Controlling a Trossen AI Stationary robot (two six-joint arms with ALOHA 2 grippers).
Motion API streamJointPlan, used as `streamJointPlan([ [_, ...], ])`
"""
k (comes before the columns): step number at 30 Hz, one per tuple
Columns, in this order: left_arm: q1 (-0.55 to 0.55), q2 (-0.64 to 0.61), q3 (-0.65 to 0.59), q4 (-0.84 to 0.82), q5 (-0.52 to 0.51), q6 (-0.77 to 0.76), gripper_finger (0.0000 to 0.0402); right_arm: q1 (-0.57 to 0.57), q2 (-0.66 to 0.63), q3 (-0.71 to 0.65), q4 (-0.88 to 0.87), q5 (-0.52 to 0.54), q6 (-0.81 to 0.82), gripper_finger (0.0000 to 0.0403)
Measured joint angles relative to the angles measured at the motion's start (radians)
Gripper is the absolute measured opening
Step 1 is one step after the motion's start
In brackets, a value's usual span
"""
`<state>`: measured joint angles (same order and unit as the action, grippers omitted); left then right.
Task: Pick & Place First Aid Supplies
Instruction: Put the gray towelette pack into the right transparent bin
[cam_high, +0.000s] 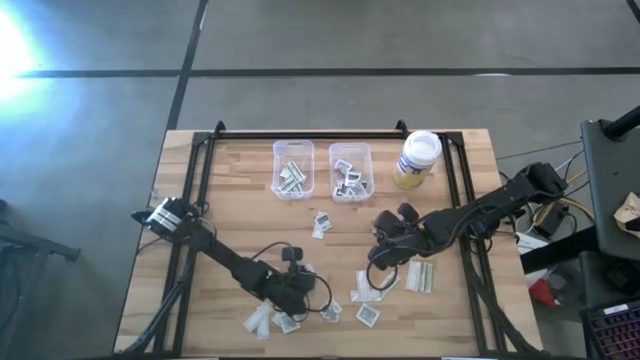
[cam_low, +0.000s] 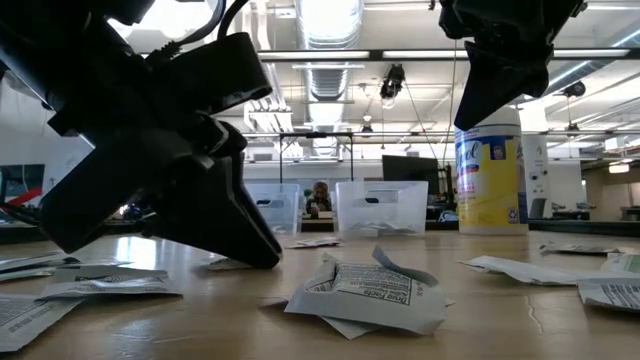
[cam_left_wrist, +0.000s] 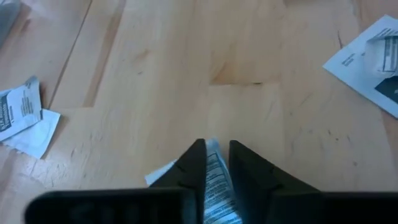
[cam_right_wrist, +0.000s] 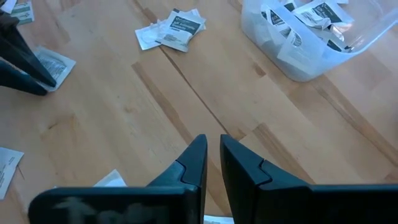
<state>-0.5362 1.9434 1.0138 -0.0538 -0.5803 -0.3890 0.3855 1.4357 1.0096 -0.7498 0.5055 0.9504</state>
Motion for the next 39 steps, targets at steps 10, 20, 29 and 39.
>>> streamJointPlan([
  [10,0.000,0.000,-0.002,-0.028,-0.008,0.003,0.0002,0.000,0.000,0.000,0.000,0.002,0.000,0.0043],
  [20,-0.028,-0.042,-0.007,-0.062,-0.015,0.033,0.0000,0.001,0.000,0.000,0.005,-0.005,0.016,0.0043],
  [29,-0.043,-0.111,-0.006,-0.081,-0.026,0.059,0.0000,0.053,0.011,0.000,0.105,-0.007,-0.035,0.0043],
  [39,-0.048,-0.201,-0.005,-0.085,-0.017,0.095,0.0000,0.107,0.075,0.000,0.253,-0.011,-0.195,0.0043],
])
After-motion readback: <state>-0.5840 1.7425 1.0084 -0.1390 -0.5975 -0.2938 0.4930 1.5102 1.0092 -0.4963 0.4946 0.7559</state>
